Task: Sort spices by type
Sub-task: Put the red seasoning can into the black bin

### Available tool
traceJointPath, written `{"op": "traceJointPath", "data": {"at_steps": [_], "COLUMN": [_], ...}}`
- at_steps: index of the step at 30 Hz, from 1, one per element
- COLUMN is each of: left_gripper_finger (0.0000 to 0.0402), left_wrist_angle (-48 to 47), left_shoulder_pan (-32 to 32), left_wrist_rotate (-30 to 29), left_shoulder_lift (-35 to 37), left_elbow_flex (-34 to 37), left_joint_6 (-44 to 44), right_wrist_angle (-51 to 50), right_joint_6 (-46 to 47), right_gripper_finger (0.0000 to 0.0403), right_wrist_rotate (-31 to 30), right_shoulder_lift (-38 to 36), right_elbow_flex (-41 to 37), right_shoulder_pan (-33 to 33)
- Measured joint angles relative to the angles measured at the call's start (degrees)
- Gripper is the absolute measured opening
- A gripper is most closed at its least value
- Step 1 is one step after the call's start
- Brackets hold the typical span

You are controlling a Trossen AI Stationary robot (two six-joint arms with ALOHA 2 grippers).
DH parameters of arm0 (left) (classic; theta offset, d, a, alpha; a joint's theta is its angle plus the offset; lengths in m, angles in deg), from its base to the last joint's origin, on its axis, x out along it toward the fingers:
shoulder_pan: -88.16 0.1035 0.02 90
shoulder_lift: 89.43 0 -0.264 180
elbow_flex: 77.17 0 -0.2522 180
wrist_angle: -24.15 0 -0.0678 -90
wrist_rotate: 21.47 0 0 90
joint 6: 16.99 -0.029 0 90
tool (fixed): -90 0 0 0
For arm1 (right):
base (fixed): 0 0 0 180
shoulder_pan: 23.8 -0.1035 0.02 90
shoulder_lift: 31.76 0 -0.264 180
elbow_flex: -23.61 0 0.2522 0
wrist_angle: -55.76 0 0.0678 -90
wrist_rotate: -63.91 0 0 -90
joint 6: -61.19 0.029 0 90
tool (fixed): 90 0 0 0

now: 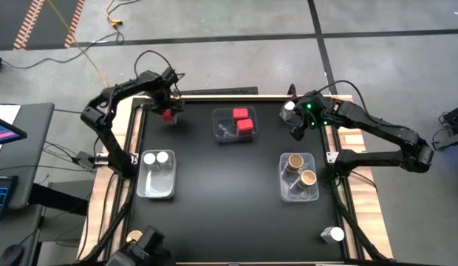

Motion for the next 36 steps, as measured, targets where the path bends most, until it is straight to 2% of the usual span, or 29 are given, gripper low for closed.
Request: {"op": "traceJointPath", "data": {"at_steps": [8,13,17,23,29,36], "left_gripper_finger": [0.0211,0.0211,0.0211,0.0211,0.0211,0.021], "left_wrist_angle": [0.9,-0.5,-2.1,-4.5,-2.7,2.1], "left_shoulder_pan": [-6.4,-10.2,-13.2,-17.2,-20.4,-22.7], "left_wrist_rotate": [0.2,-0.7,-1.1,-1.1,-0.3,0.3], "left_shoulder_lift": [0.0,-0.1,-0.1,0.0,0.0,0.0], "left_elbow_flex": [-0.1,-3.2,-8.6,-21.1,-33.2,-38.1], "left_joint_6": [-14.3,-21.3,-25.1,-30.9,-36.3,-40.0], "right_wrist_angle": [0.0,0.0,-0.1,0.0,0.1,1.2], "right_joint_6": [0.8,3.1,5.2,6.2,8.6,9.6], "right_gripper_finger": [0.0372,0.0372,0.0372,0.0372,0.0372,0.0372], "right_wrist_rotate": [0.0,0.0,0.0,0.0,0.0,0.0], "right_shoulder_lift": [0.0,0.0,0.0,0.0,0.0,0.1], "right_elbow_flex": [0.0,0.0,0.0,0.0,0.0,0.0], "right_shoulder_pan": [0.0,0.0,0.0,0.0,0.0,0.0]}}
